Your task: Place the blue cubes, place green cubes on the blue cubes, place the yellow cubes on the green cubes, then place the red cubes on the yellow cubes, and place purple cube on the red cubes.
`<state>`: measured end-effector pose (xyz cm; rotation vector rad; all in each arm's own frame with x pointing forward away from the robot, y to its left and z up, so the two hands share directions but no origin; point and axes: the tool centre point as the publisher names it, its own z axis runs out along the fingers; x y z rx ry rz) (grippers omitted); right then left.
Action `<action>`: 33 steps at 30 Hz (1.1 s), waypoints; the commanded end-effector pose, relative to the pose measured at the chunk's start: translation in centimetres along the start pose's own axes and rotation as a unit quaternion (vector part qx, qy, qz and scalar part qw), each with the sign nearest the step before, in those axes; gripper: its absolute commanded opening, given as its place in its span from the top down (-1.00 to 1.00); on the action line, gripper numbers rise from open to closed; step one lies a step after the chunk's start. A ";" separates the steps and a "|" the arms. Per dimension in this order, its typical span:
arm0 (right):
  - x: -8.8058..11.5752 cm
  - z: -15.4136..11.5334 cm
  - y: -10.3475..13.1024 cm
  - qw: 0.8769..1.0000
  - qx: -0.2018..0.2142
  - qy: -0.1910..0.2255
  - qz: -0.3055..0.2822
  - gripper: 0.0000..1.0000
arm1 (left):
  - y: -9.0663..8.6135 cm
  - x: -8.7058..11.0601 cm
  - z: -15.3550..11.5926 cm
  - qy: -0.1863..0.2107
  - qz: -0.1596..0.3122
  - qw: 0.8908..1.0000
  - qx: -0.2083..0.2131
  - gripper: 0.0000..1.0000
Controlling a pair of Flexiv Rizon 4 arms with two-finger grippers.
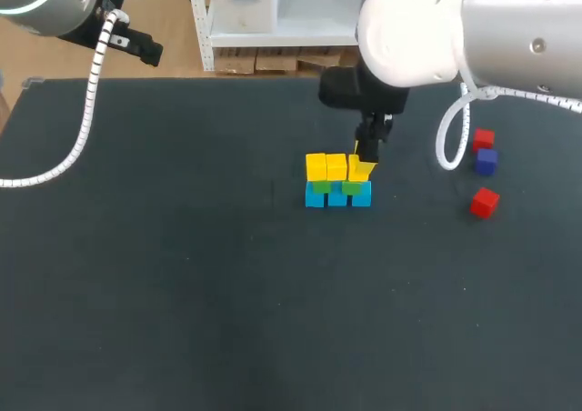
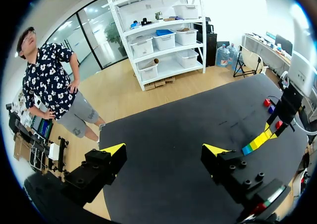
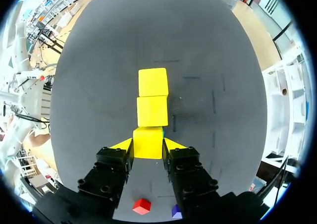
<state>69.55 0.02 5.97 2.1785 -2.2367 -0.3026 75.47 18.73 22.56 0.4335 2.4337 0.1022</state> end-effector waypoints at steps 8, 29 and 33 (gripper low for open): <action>0.0 -0.1 -0.1 1.000 0.002 -0.002 0.001 0.66 | 0.1 0.0 -0.1 0.000 0.001 1.000 0.001 -1.00; -0.1 -0.1 -0.1 1.000 0.004 -0.002 0.002 -1.00 | 0.1 0.0 -0.1 0.000 0.001 1.000 0.001 -1.00; 0.0 -0.2 -0.1 1.000 0.004 -0.004 0.004 -1.00 | 0.1 0.0 -0.1 0.000 0.001 1.000 0.001 -1.00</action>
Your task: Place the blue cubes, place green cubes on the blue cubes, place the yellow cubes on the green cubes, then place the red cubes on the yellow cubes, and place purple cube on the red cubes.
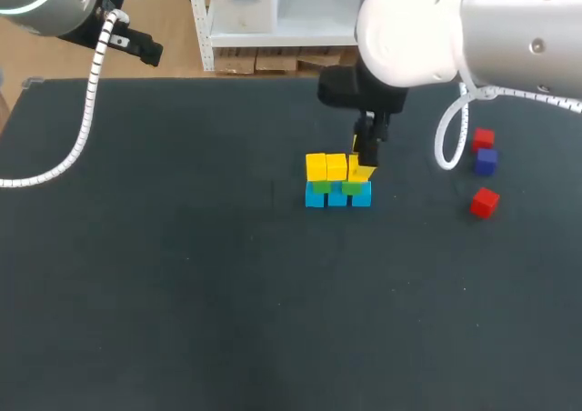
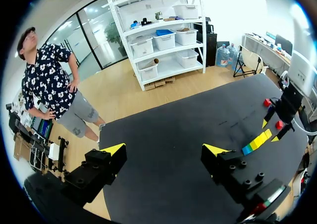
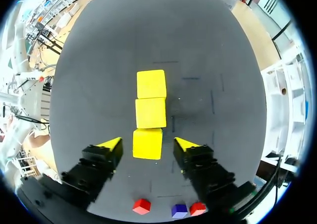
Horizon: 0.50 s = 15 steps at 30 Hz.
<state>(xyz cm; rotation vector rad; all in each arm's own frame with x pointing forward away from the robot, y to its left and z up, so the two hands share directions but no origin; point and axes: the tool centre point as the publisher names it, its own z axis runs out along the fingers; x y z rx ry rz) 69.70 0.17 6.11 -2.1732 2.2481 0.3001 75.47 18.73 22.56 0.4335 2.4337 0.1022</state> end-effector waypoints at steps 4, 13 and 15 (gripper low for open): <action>0.2 -0.1 0.0 1.000 0.003 -0.002 0.002 -1.00 | 0.1 0.0 -0.1 0.000 0.001 1.000 0.001 -1.00; 0.6 -0.6 -0.3 1.000 0.012 -0.007 0.007 -0.63 | 0.1 0.0 -0.1 0.000 0.001 1.000 0.001 -1.00; 0.6 -0.5 -0.3 1.000 0.011 -0.007 0.006 -0.25 | 0.1 0.0 -0.1 0.000 0.001 1.000 0.001 -1.00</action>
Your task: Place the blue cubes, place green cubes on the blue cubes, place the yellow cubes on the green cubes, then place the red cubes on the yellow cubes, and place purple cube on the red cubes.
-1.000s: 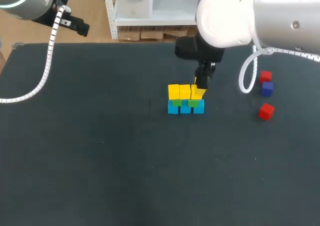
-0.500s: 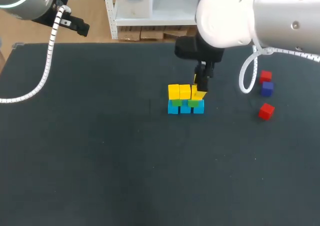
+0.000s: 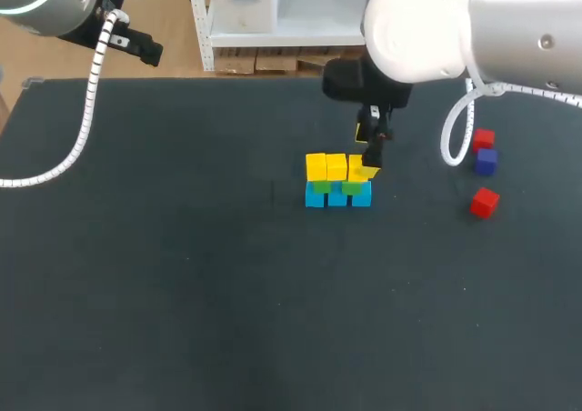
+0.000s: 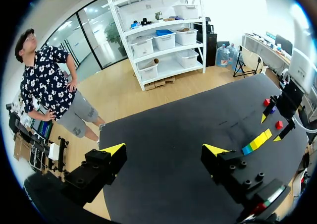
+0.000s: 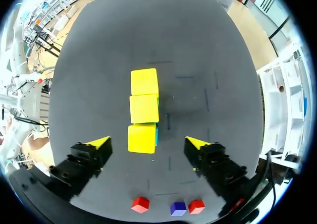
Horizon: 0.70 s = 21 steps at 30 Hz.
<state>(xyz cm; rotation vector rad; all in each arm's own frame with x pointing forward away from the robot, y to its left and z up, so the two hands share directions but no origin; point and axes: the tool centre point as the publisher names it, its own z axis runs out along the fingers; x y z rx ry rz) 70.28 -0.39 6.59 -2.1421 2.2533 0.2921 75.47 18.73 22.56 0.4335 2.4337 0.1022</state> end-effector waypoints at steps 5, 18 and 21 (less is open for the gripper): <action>0.1 0.3 0.3 1.000 0.000 0.000 -0.005 0.06 | 0.1 0.0 -0.1 0.000 0.001 1.000 0.001 -1.00; -0.1 0.2 0.3 1.000 0.001 0.001 -0.009 0.14 | 0.1 0.0 -0.1 0.000 0.001 1.000 0.001 -1.00; -0.2 0.2 0.2 1.000 0.002 0.001 -0.009 0.15 | 0.1 0.0 -0.1 0.000 0.001 1.000 0.001 -1.00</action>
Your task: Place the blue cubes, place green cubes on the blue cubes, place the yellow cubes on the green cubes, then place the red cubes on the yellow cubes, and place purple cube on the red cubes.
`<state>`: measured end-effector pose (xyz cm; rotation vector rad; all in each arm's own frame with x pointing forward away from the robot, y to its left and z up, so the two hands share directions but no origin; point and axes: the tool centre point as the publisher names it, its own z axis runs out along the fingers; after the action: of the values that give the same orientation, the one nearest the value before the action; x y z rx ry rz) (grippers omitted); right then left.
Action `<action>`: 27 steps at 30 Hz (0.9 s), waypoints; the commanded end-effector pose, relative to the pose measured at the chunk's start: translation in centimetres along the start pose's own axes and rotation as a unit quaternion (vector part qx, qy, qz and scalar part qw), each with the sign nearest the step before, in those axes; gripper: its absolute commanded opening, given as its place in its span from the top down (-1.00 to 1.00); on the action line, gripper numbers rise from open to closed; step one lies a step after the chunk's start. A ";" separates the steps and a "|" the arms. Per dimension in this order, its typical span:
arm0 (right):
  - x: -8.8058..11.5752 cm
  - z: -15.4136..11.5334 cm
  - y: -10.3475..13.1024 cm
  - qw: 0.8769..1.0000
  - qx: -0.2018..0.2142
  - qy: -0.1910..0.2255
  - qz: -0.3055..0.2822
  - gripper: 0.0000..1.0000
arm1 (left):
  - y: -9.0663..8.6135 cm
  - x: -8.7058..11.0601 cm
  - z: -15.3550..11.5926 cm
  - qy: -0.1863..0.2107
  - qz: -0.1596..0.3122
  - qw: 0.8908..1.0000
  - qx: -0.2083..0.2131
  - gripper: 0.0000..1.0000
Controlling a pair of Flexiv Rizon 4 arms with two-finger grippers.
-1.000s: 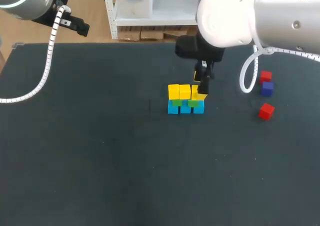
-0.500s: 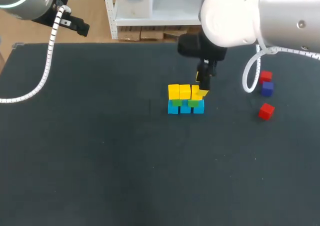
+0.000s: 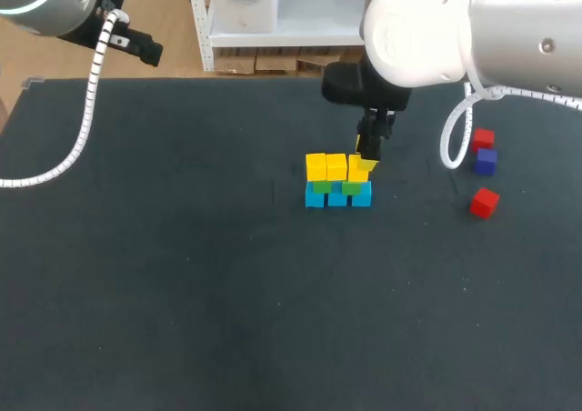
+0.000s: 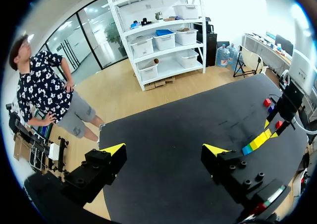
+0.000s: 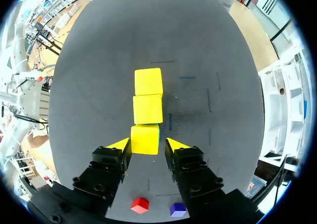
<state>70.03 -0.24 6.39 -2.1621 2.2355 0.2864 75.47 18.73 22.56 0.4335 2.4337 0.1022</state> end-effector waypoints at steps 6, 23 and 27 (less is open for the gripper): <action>-0.1 0.0 0.0 1.000 0.002 -0.001 -0.003 0.15 | 0.1 0.0 -0.1 0.000 0.001 1.000 0.001 -1.00; -0.1 0.2 -0.1 1.000 0.003 0.001 -0.012 0.08 | 0.1 0.0 -0.1 0.000 0.001 1.000 0.001 -1.00; -0.1 0.2 -0.1 1.000 0.005 0.001 -0.014 0.11 | 0.1 0.0 -0.1 0.000 0.001 1.000 0.001 -1.00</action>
<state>70.18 -0.10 6.21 -2.1895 2.2036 0.2735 75.47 18.73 22.56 0.4335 2.4337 0.1022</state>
